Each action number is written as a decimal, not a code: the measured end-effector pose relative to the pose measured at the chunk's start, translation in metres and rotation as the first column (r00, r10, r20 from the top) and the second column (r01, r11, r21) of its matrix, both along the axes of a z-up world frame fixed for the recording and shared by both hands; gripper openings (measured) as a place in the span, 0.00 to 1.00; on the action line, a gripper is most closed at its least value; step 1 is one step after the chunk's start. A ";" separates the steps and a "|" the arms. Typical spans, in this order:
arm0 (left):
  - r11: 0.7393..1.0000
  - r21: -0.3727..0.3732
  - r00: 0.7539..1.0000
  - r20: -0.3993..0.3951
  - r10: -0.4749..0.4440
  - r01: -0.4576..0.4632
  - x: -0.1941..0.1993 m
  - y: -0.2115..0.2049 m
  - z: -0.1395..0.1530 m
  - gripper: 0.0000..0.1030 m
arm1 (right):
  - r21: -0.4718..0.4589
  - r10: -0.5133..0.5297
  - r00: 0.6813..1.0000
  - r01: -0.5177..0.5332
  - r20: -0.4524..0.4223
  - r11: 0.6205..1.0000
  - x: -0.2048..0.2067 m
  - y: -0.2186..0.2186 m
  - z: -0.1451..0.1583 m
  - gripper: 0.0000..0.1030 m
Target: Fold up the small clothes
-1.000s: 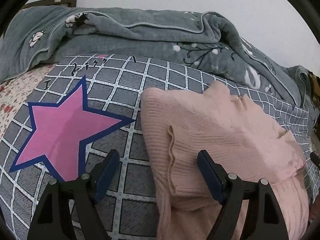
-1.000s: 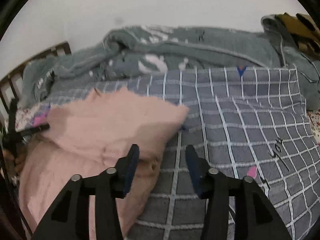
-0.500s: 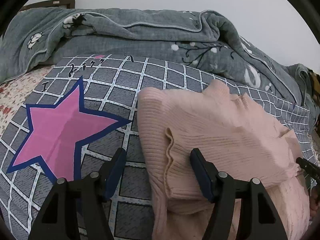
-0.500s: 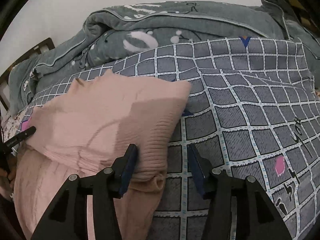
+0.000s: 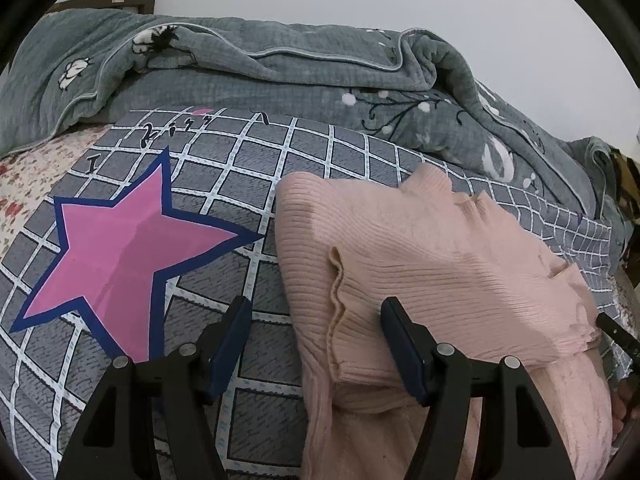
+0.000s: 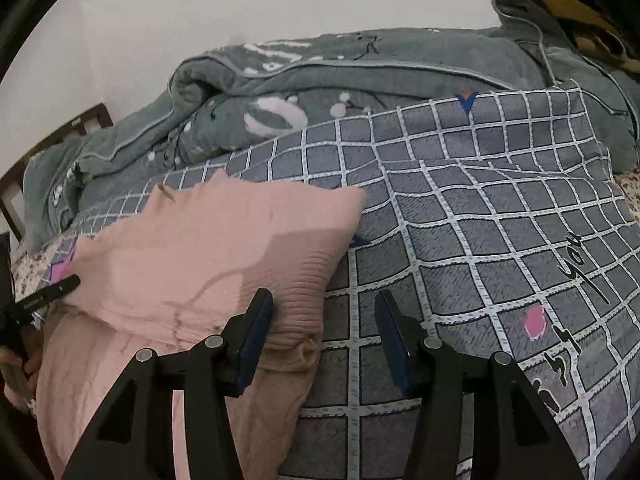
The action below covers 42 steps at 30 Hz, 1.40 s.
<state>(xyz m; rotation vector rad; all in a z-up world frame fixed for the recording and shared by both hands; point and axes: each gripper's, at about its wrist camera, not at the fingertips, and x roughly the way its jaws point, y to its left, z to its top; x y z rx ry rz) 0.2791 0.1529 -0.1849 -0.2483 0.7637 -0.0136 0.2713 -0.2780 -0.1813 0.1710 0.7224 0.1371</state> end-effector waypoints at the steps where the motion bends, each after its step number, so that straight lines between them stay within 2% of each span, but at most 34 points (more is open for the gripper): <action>1: 1.000 -0.001 1.000 0.001 -0.002 0.002 -0.001 0.000 0.000 0.64 | 0.001 -0.005 1.000 0.005 0.007 1.000 -0.001 -0.001 0.001 0.50; 3: 1.000 -0.001 1.000 0.003 -0.009 0.009 -0.005 0.000 0.001 0.67 | 0.000 -0.015 1.000 0.015 0.023 1.000 -0.004 -0.002 0.003 0.50; 7: 1.000 0.007 1.000 0.010 -0.013 0.013 -0.012 -0.003 0.002 0.67 | 0.003 -0.029 0.998 0.029 0.063 1.000 -0.012 -0.006 0.010 0.50; 13: 1.000 0.023 1.000 0.027 0.004 -0.005 -0.024 -0.004 0.005 0.67 | -0.025 -0.003 0.997 0.005 0.076 1.000 -0.024 -0.003 0.016 0.49; 20: 0.992 0.127 0.997 0.081 -0.019 0.008 -0.054 -0.024 0.015 0.67 | -0.010 0.028 0.992 -0.027 0.121 1.000 -0.046 0.004 0.032 0.48; 23: 0.988 0.151 0.995 0.090 -0.047 0.033 -0.068 -0.032 0.018 0.67 | -0.005 0.041 0.988 -0.041 0.151 0.999 -0.058 0.010 0.044 0.48; 27: 0.984 0.177 0.992 0.121 -0.035 0.013 -0.092 -0.039 0.025 0.67 | 0.025 0.074 0.983 -0.080 0.169 0.996 -0.076 0.016 0.057 0.48; 32: 0.989 0.150 0.984 0.176 -0.018 -0.009 -0.132 -0.039 0.038 0.67 | 0.029 0.109 0.975 -0.117 0.194 0.993 -0.118 0.023 0.064 0.48; 35: 0.994 0.108 0.987 0.163 -0.016 -0.001 -0.160 -0.037 0.035 0.67 | 0.017 0.104 0.972 -0.110 0.211 0.994 -0.154 0.020 0.058 0.48; 39: 0.999 -0.029 0.993 0.119 -0.017 0.021 -0.202 -0.030 0.020 0.67 | 0.022 0.084 0.978 -0.089 0.189 0.996 -0.195 0.011 0.044 0.48; 40: 0.999 -0.043 0.994 0.110 -0.019 0.024 -0.213 -0.030 0.016 0.67 | 0.023 0.084 0.981 -0.089 0.178 0.996 -0.204 0.010 0.039 0.48; 42: 1.000 -0.019 0.994 0.106 -0.023 0.025 -0.232 -0.035 0.009 0.67 | 0.018 0.080 0.984 -0.084 0.158 0.996 -0.220 0.007 0.031 0.48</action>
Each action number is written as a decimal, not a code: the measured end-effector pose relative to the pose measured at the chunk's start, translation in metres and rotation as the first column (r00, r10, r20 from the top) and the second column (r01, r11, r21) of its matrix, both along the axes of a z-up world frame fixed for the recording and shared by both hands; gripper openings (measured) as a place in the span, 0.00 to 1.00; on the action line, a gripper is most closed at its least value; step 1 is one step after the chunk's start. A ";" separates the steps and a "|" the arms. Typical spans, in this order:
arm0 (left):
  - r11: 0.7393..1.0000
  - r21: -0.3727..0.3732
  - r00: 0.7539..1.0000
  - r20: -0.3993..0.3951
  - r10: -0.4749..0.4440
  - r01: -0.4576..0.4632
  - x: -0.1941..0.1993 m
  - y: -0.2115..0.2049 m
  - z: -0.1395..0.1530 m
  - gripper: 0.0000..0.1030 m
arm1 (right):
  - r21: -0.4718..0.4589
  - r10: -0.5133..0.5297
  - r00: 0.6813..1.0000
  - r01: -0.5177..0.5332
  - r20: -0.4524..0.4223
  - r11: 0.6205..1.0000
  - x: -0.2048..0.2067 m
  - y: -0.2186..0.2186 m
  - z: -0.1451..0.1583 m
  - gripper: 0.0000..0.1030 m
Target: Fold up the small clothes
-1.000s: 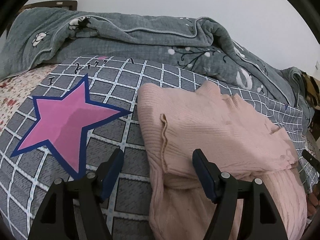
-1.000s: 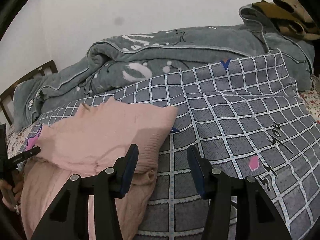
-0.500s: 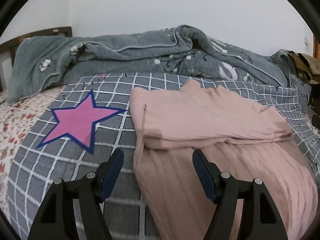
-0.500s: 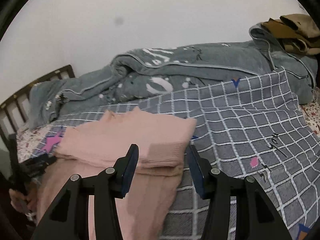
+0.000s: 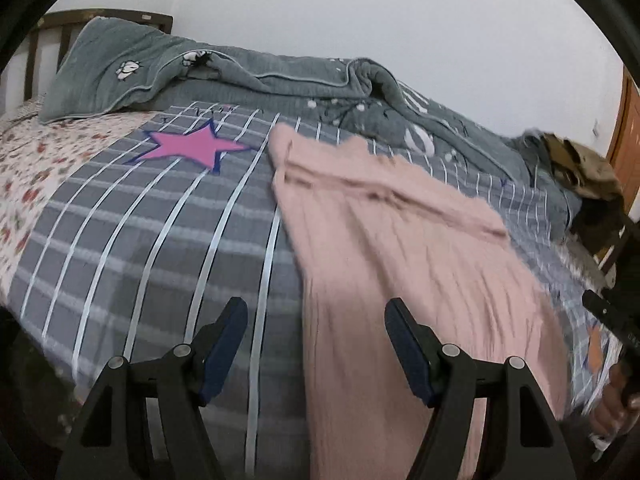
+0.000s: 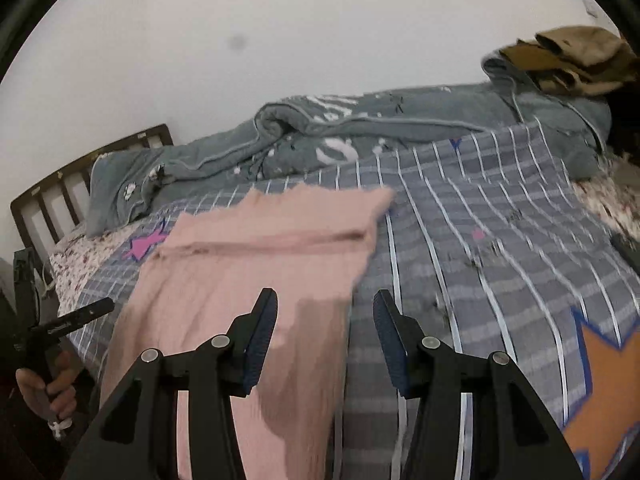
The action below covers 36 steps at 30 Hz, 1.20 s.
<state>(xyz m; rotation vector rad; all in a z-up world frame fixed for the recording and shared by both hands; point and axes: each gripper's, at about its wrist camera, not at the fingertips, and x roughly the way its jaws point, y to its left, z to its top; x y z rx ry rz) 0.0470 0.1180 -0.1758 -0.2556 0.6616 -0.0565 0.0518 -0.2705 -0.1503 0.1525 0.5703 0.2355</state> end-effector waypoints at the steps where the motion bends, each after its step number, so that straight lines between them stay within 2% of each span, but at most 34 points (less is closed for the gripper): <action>1: 1.000 0.025 1.000 0.004 -0.001 0.001 -0.010 -0.003 -0.003 0.67 | -0.003 0.000 1.000 0.000 -0.016 1.000 -0.008 0.000 -0.005 0.48; 5: 0.999 0.049 1.000 -0.015 -0.015 0.016 -0.029 -0.013 -0.013 0.67 | 0.010 -0.013 0.998 0.013 -0.054 1.000 -0.035 0.001 -0.024 0.48; 10: 1.000 -0.006 0.999 -0.044 -0.016 0.016 -0.035 -0.012 -0.024 0.67 | -0.028 -0.044 0.997 0.042 -0.070 0.999 -0.056 0.009 -0.039 0.48; 12: 1.000 -0.003 0.999 -0.042 -0.018 0.018 -0.036 -0.014 -0.026 0.62 | -0.037 -0.049 0.995 0.046 -0.083 0.998 -0.057 0.010 -0.043 0.46; 16: 1.000 0.017 0.999 -0.051 -0.018 0.019 -0.036 -0.019 -0.032 0.59 | -0.033 -0.047 0.994 0.044 -0.100 0.998 -0.060 0.010 -0.052 0.43; 18: 1.000 0.015 0.998 -0.063 -0.019 0.020 -0.034 -0.021 -0.035 0.50 | -0.027 -0.036 0.993 0.034 -0.109 0.999 -0.059 0.011 -0.054 0.42; 23: 0.997 0.071 0.998 -0.067 -0.002 0.007 -0.030 -0.031 -0.038 0.43 | -0.007 -0.004 0.991 0.003 -0.137 1.000 -0.051 0.018 -0.061 0.42; 25: 0.996 0.086 0.998 -0.062 -0.001 0.006 -0.029 -0.034 -0.039 0.36 | -0.005 -0.005 0.987 0.004 -0.159 1.000 -0.046 0.022 -0.066 0.42; 27: 0.994 0.106 0.998 -0.061 0.002 0.005 -0.029 -0.038 -0.039 0.18 | -0.021 -0.014 0.983 0.010 -0.182 1.000 -0.042 0.027 -0.072 0.36; 29: 0.993 0.121 0.999 -0.046 0.006 0.000 -0.030 -0.039 -0.039 0.07 | -0.046 -0.013 0.982 0.004 -0.189 0.999 -0.041 0.034 -0.077 0.18; 31: 0.991 0.131 0.999 -0.046 -0.001 0.007 -0.029 -0.036 -0.038 0.07 | -0.071 0.026 0.983 -0.039 -0.184 0.997 -0.044 0.041 -0.077 0.06; 32: 0.991 0.131 0.999 -0.047 0.007 0.000 -0.030 -0.033 -0.037 0.07 | -0.083 0.045 0.983 -0.061 -0.177 0.995 -0.046 0.044 -0.076 0.05; 34: 0.992 0.123 0.999 -0.036 0.036 -0.032 -0.032 -0.021 -0.034 0.07 | -0.084 0.017 0.991 -0.028 -0.129 0.996 -0.053 0.036 -0.069 0.05; 36: 0.996 0.066 0.998 -0.020 0.066 -0.064 -0.036 -0.002 -0.029 0.07 | -0.006 -0.012 0.994 0.011 -0.108 1.000 -0.058 0.016 -0.063 0.04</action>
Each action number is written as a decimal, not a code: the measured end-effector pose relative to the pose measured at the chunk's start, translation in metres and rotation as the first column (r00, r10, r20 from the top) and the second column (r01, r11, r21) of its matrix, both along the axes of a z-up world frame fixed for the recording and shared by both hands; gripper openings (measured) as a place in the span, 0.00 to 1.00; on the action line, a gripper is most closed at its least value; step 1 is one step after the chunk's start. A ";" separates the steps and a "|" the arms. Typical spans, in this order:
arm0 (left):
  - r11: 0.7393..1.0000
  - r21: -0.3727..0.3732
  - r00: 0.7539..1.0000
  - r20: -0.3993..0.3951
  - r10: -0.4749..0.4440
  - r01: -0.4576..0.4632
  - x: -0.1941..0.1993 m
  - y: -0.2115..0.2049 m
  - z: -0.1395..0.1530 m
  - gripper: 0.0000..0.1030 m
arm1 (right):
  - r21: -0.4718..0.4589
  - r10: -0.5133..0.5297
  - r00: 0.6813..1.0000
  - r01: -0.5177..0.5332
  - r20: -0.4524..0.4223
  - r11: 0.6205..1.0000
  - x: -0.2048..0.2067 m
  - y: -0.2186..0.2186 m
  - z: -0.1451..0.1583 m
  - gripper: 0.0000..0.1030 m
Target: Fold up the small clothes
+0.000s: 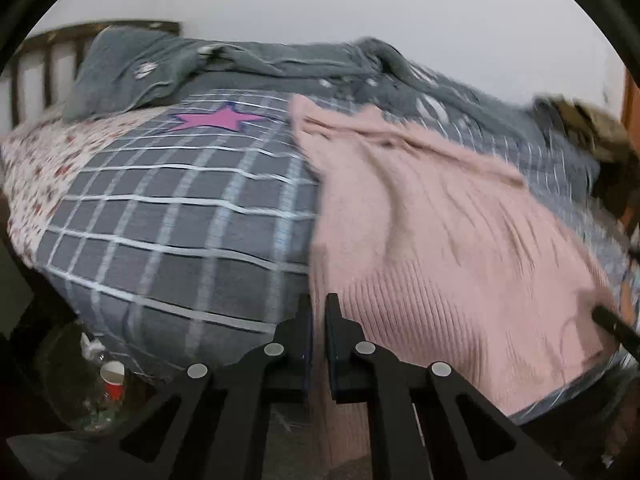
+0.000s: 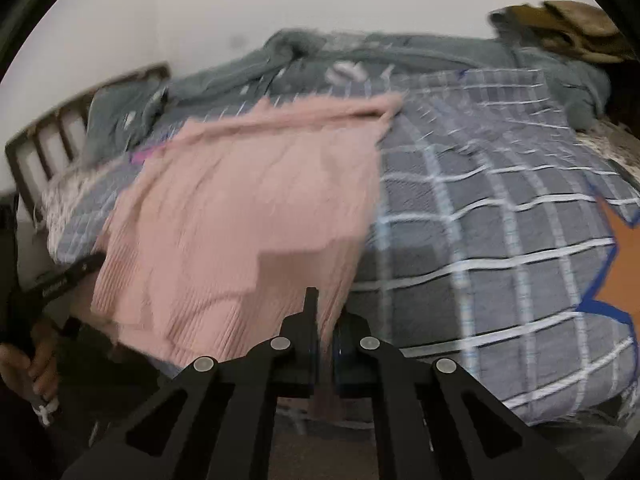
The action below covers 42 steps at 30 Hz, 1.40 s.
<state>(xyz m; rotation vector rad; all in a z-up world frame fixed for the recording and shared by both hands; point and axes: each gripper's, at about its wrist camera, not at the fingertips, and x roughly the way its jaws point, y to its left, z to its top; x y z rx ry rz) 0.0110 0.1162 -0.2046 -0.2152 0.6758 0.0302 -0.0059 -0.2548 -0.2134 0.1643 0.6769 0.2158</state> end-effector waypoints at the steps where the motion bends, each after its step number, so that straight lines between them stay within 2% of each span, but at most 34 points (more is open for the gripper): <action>1: 0.999 -0.054 1.000 0.003 0.007 -0.007 -0.002 0.011 0.000 0.07 | 0.043 -0.013 1.000 0.013 -0.001 0.999 -0.001 -0.010 0.001 0.04; 3: 0.994 -0.113 1.000 -0.009 0.004 -0.004 -0.003 0.021 -0.003 0.07 | 0.087 -0.011 1.000 0.013 -0.019 0.996 0.000 -0.019 0.000 0.04; 9: 0.995 -0.087 0.998 -0.034 -0.049 0.046 -0.005 0.009 -0.011 0.09 | -0.001 0.023 0.999 -0.023 -0.044 1.000 0.003 -0.001 -0.006 0.05; 13: 0.987 -0.151 0.997 -0.055 -0.057 0.048 -0.005 0.016 -0.013 0.12 | 0.018 0.025 0.998 -0.024 -0.054 1.000 0.003 -0.002 -0.008 0.09; 15: 0.982 -0.183 0.997 -0.054 -0.061 0.050 -0.008 0.020 -0.014 0.16 | 0.015 0.012 0.998 -0.011 -0.057 1.000 0.002 -0.003 -0.009 0.17; 16: 0.978 -0.201 0.997 -0.051 -0.064 0.052 -0.009 0.023 -0.014 0.18 | 0.012 0.005 0.998 -0.005 -0.057 1.000 0.002 -0.003 -0.009 0.26; 17: 0.974 -0.217 0.996 -0.046 -0.070 0.059 -0.011 0.024 -0.014 0.24 | 0.012 0.004 0.999 -0.003 -0.054 1.000 0.001 -0.004 -0.009 0.31; 18: 0.970 -0.232 0.996 -0.039 -0.079 0.068 -0.013 0.025 -0.014 0.29 | 0.013 0.004 0.999 -0.003 -0.048 1.000 0.000 -0.004 -0.008 0.32; 21: 0.964 -0.249 0.995 -0.023 -0.099 0.090 -0.018 0.025 -0.015 0.35 | -0.006 0.001 0.999 -0.002 -0.038 1.000 -0.002 -0.003 -0.007 0.33; 24: 0.968 -0.230 0.994 -0.020 -0.111 0.103 -0.021 0.021 -0.015 0.37 | -0.014 0.017 0.999 -0.018 -0.049 1.000 -0.002 -0.001 -0.008 0.33; 31: 0.973 -0.188 0.991 -0.007 -0.134 0.131 -0.024 0.009 -0.014 0.38 | -0.019 0.023 1.000 -0.024 -0.020 1.000 -0.006 0.003 -0.004 0.33; 36: 0.979 -0.154 0.990 0.001 -0.138 0.137 -0.025 0.004 -0.014 0.38 | -0.010 0.050 0.996 -0.051 -0.078 0.999 -0.001 0.004 -0.009 0.30; 38: 0.978 -0.158 0.991 0.008 -0.136 0.135 -0.024 0.005 -0.014 0.38 | 0.007 0.057 0.993 -0.057 -0.105 0.998 0.002 0.003 -0.013 0.25; 42: 0.969 -0.217 0.993 0.022 -0.116 0.118 -0.019 0.012 -0.015 0.38 | 0.016 0.057 0.993 -0.056 -0.108 0.998 0.002 0.003 -0.013 0.25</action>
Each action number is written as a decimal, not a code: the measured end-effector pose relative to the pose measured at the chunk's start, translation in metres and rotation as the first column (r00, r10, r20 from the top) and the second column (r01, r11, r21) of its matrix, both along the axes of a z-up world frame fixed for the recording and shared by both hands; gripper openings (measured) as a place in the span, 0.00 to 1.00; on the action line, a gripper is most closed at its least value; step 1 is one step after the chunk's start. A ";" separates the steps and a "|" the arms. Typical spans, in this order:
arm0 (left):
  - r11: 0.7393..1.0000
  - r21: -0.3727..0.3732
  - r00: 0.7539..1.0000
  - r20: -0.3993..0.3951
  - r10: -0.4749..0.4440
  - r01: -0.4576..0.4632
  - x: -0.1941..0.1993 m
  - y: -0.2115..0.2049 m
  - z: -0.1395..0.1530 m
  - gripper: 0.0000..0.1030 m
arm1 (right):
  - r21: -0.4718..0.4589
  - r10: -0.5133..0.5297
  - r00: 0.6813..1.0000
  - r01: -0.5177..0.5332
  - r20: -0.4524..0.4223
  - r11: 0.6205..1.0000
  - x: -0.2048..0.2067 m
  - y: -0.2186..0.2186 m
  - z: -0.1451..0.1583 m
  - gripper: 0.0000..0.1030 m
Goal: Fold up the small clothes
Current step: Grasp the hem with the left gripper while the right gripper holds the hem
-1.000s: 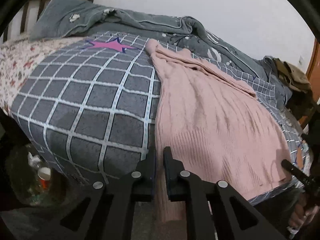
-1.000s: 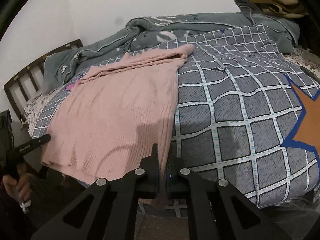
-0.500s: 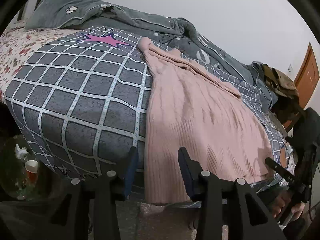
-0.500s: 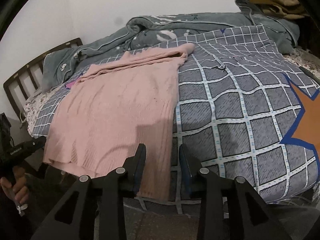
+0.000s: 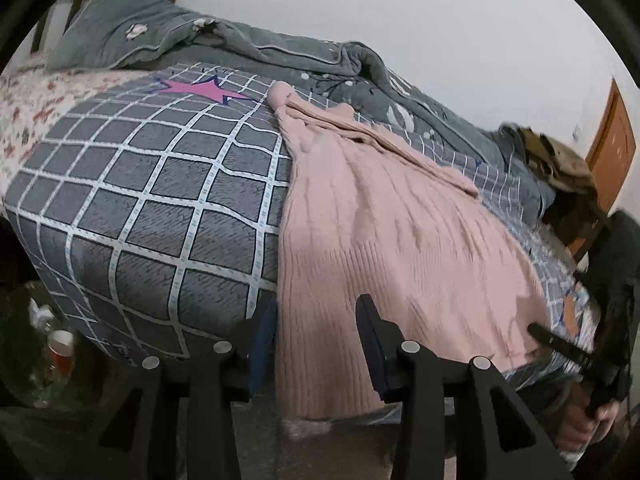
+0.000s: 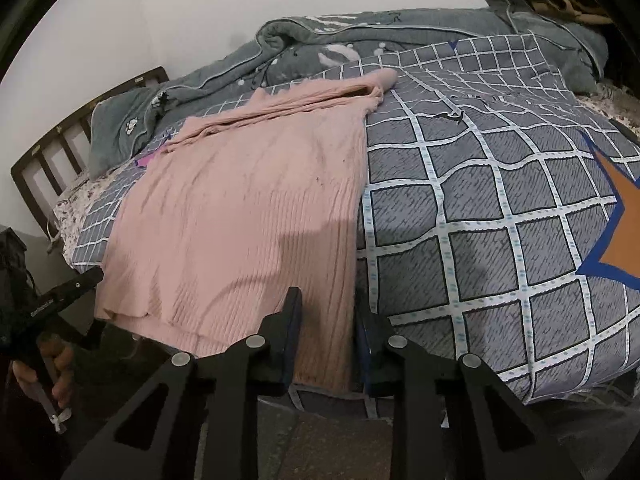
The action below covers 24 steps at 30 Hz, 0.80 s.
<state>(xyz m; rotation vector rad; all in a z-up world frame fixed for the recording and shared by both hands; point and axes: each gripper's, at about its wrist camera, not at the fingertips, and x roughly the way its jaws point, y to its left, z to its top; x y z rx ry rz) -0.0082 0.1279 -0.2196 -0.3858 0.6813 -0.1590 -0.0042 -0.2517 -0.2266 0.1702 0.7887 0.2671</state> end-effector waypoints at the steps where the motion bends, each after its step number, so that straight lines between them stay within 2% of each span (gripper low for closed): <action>1: 1.000 -0.022 1.000 -0.002 0.001 -0.001 0.003 0.003 -0.001 0.38 | -0.003 0.001 1.000 -0.001 0.000 1.000 0.000 0.001 0.000 0.25; 9: 0.991 -0.136 1.000 -0.016 -0.015 0.013 0.022 0.010 -0.006 0.38 | -0.014 0.003 1.000 -0.003 0.003 1.000 0.000 0.003 -0.001 0.25; 16: 0.972 -0.222 0.996 -0.029 -0.086 0.077 0.007 0.014 -0.009 0.37 | -0.012 0.004 1.000 -0.004 0.002 1.000 0.001 0.004 -0.001 0.25; 20: 0.967 -0.228 0.991 -0.043 -0.127 0.114 -0.002 0.011 -0.011 0.37 | -0.004 0.002 1.000 -0.002 0.004 1.000 0.001 0.003 0.000 0.25; 24: 0.970 -0.212 0.985 -0.093 -0.144 0.122 -0.004 0.002 -0.019 0.36 | -0.001 -0.004 1.000 0.004 0.006 1.000 0.000 0.002 0.000 0.25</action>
